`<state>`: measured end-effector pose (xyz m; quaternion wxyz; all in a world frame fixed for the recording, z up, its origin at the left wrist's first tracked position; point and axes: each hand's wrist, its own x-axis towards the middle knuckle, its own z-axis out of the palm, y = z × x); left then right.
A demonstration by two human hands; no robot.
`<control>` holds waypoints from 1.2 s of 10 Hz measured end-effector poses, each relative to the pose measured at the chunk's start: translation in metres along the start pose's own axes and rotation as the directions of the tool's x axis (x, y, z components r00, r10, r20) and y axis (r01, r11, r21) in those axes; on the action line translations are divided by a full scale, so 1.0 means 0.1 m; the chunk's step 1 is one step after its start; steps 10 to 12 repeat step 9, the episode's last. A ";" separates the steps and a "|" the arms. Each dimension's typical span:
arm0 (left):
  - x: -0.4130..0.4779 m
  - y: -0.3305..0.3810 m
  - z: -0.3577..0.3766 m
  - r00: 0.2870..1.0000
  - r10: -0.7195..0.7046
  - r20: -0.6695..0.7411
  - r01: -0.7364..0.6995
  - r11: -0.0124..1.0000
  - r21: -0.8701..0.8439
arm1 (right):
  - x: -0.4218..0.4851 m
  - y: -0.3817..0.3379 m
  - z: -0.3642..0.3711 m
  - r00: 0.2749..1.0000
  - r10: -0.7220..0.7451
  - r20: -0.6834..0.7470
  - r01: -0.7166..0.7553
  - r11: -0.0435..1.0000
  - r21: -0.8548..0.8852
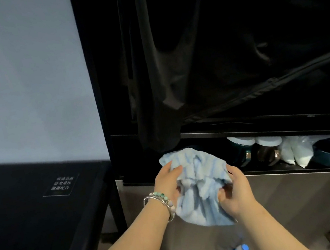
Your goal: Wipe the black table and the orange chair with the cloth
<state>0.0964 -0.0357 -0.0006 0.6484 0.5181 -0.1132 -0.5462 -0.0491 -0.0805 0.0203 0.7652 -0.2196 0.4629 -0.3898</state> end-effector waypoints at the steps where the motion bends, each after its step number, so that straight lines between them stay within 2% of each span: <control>1: 0.03 0.07 0.20 1.000 -0.028 0.006 0.028 0.999 -0.038 | 0.09 -0.15 0.07 0.995 -0.040 0.089 0.057 0.977 -0.205; 2: 0.16 0.17 0.23 0.996 0.001 -0.087 -0.003 1.000 -0.024 | 0.17 -0.27 0.17 0.979 -0.138 0.153 0.194 0.866 -0.461; 3: 0.30 0.21 0.28 0.992 -0.004 -0.128 0.012 0.998 0.067 | 0.29 -0.38 0.20 0.972 -0.167 0.165 0.223 0.879 -0.421; 5: 0.36 0.24 0.57 0.990 0.142 -0.006 -0.140 0.983 0.116 | 0.53 -0.63 0.16 0.976 -0.180 0.121 0.198 0.967 -0.157; 6: 0.46 0.19 0.54 0.972 0.232 -0.038 -0.188 0.863 0.469 | 0.65 -0.67 0.10 0.980 -0.144 0.136 0.169 0.966 -0.198; 7: 0.45 0.12 0.50 0.954 0.287 -0.091 -0.114 0.623 0.774 | 0.76 -0.63 0.01 0.974 -0.137 0.178 0.198 0.898 -0.394; 8: 0.40 0.05 0.47 0.938 0.344 -0.053 -0.127 0.482 0.867 | 0.81 -0.59 0.00 0.953 -0.155 0.259 0.272 0.813 -0.514; 9: 0.32 -0.05 0.43 0.927 0.376 -0.013 -0.125 0.342 0.931 | 0.85 -0.53 -0.04 0.917 -0.223 0.329 0.393 0.636 -0.664; 12: 0.32 -0.05 0.43 0.927 0.376 -0.013 -0.125 0.342 0.931 | 0.85 -0.53 -0.04 0.917 -0.223 0.329 0.393 0.636 -0.664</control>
